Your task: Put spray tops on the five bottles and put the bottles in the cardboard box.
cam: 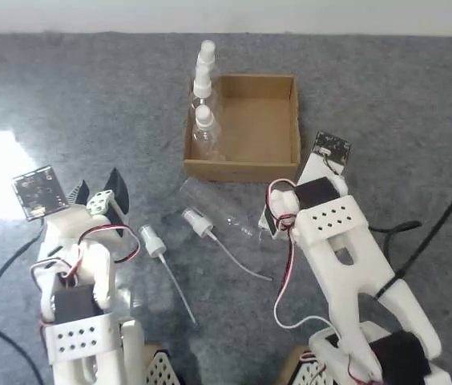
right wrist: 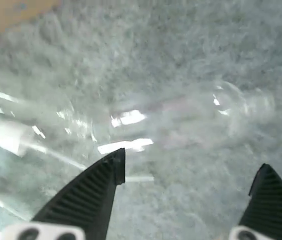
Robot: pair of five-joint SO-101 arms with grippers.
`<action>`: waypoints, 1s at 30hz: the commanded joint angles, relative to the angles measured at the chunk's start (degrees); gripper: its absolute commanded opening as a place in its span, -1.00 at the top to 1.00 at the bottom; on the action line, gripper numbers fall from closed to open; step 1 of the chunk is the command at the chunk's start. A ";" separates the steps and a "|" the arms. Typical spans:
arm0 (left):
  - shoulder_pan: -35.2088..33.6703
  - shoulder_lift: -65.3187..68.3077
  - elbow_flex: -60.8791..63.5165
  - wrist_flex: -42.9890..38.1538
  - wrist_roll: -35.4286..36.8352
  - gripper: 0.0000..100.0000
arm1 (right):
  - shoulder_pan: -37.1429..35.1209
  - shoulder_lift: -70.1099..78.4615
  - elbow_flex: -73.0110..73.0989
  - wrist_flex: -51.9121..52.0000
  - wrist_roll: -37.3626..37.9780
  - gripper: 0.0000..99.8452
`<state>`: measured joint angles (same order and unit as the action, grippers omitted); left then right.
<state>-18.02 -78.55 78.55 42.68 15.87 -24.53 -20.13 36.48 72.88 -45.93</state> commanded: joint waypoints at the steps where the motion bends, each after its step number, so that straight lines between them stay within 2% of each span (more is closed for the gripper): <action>1: -0.09 -0.70 -0.31 -1.93 -0.62 0.63 | -0.48 3.47 0.70 -7.34 -4.31 0.27; 8: -0.18 -0.70 -0.31 -1.93 -0.62 0.63 | -0.40 9.19 3.60 -15.87 -7.21 0.27; 14: -0.18 -0.70 -0.31 -1.93 -0.62 0.63 | 5.14 11.30 3.60 -18.59 -7.21 0.28; 19: -0.18 -0.70 -0.31 -1.93 -0.62 0.63 | 7.87 12.00 3.52 -18.86 -6.77 0.56; 21: -0.18 -0.70 -0.31 -1.93 -0.62 0.63 | 8.22 12.00 3.52 -18.86 -6.33 0.60; 25: -0.18 -0.70 -0.31 -1.93 -0.62 0.63 | 8.75 11.65 3.60 -17.45 -3.60 0.59; 30: -0.18 -0.70 -0.31 -1.93 -0.62 0.63 | 14.11 11.56 3.16 -14.11 11.43 0.59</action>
<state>-18.02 -78.55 78.55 42.68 15.87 -14.07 -7.91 40.35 56.97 -44.18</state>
